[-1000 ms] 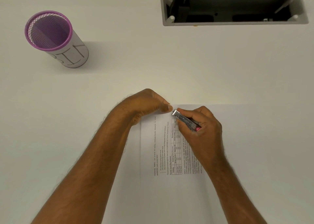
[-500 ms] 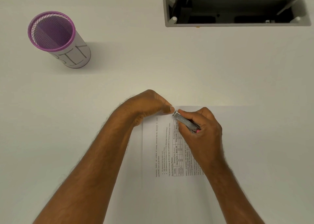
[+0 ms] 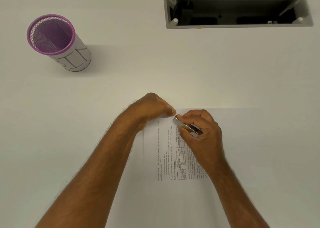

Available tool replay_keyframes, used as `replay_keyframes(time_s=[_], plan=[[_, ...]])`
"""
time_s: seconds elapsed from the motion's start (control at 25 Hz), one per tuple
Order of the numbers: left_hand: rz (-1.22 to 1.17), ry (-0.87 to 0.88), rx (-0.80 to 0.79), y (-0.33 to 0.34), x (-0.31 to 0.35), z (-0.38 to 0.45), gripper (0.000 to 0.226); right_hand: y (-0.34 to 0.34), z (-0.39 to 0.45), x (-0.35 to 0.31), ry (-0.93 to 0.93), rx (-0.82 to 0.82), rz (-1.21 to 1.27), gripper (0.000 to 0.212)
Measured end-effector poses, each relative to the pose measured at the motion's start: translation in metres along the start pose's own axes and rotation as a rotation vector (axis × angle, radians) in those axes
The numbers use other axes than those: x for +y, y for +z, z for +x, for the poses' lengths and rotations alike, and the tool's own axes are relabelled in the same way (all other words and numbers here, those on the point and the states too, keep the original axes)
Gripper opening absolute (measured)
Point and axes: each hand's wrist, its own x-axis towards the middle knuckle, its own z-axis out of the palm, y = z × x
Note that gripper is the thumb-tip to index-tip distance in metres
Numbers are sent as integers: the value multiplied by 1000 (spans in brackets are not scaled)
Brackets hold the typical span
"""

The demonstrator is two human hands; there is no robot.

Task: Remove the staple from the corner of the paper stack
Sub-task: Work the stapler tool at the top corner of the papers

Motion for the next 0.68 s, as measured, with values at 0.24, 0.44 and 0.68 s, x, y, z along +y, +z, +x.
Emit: replay_keyframes(time_s=[0.24, 0.44, 0.68], plan=[[-4, 30, 6, -1, 1, -5, 20, 8, -11, -1, -61, -89, -134, 26], [12, 91, -96, -10, 0, -15, 19, -17, -5, -11, 65, -20, 115, 28], [214, 297, -160, -16, 10, -31, 12, -61, 28, -25, -50, -124, -378, 34]])
